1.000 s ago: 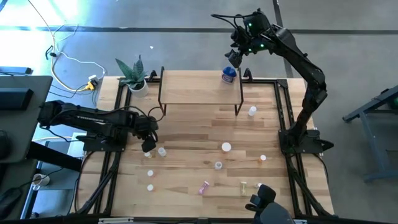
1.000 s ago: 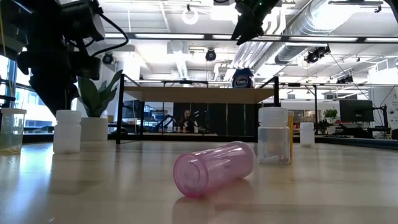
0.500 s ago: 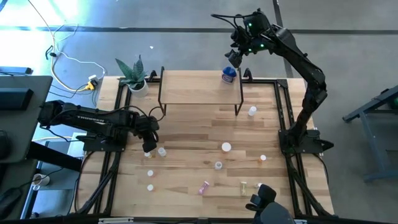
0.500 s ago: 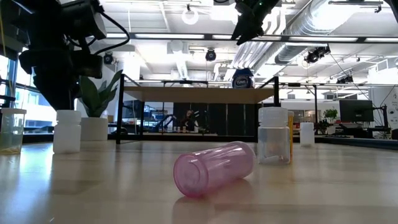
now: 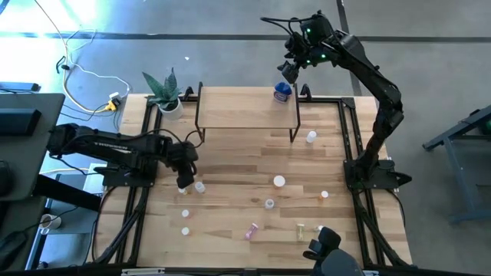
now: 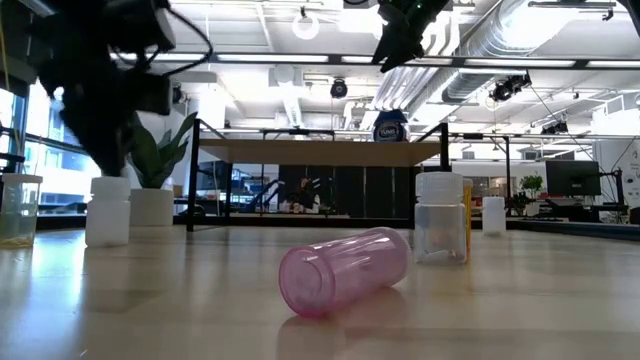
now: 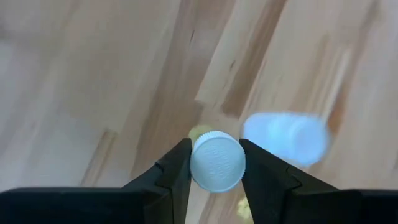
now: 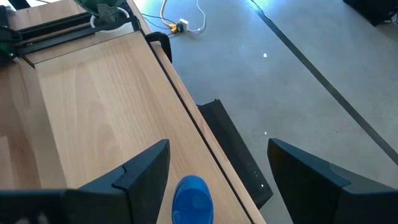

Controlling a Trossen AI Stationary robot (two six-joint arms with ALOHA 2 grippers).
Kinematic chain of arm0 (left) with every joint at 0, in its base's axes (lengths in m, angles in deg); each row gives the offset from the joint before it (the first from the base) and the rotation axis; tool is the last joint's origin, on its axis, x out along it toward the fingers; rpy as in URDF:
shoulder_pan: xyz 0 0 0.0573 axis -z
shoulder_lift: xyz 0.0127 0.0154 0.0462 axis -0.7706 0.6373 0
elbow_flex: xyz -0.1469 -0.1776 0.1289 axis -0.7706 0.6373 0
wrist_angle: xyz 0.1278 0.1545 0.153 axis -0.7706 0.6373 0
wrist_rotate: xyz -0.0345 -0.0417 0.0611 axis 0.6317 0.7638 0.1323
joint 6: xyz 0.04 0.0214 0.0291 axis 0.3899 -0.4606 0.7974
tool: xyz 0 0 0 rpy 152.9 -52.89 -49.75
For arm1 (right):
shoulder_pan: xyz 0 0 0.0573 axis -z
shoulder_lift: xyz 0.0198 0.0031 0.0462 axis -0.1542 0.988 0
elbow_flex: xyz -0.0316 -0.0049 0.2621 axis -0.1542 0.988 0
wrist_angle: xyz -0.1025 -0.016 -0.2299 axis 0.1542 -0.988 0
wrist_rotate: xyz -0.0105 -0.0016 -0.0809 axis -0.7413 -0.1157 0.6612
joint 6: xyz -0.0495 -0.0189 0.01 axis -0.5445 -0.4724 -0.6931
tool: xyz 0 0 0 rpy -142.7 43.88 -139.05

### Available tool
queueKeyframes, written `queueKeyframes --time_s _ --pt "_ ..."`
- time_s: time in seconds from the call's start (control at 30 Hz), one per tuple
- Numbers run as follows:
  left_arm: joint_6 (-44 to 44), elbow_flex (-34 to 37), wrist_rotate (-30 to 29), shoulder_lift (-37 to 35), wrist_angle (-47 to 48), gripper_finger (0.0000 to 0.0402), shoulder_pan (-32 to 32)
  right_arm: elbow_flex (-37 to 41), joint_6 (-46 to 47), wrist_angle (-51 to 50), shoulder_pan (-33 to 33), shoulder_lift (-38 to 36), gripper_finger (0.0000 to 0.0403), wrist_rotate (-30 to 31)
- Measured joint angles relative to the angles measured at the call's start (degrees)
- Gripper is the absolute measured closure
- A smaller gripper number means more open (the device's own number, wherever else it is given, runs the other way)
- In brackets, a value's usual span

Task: Pick and place medicine bottles onto shelf by color
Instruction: Put the small yellow pill bottle on the shelf

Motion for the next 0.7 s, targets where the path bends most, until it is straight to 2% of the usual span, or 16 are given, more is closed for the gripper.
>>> queueKeyframes --time_s 0.4,0.7 --pt "5.8 -17.4 -1.8 0.0 8.1 0.0287 -6.7 0.0 0.0 0.0 0.0 0.0 0.0141 0.0" --pt "17.3 -30.1 -7.5 2.0 8.0 0.0287 -17.4 0.0 0.1 0.0 0.0 0.0 0.0141 0.0"
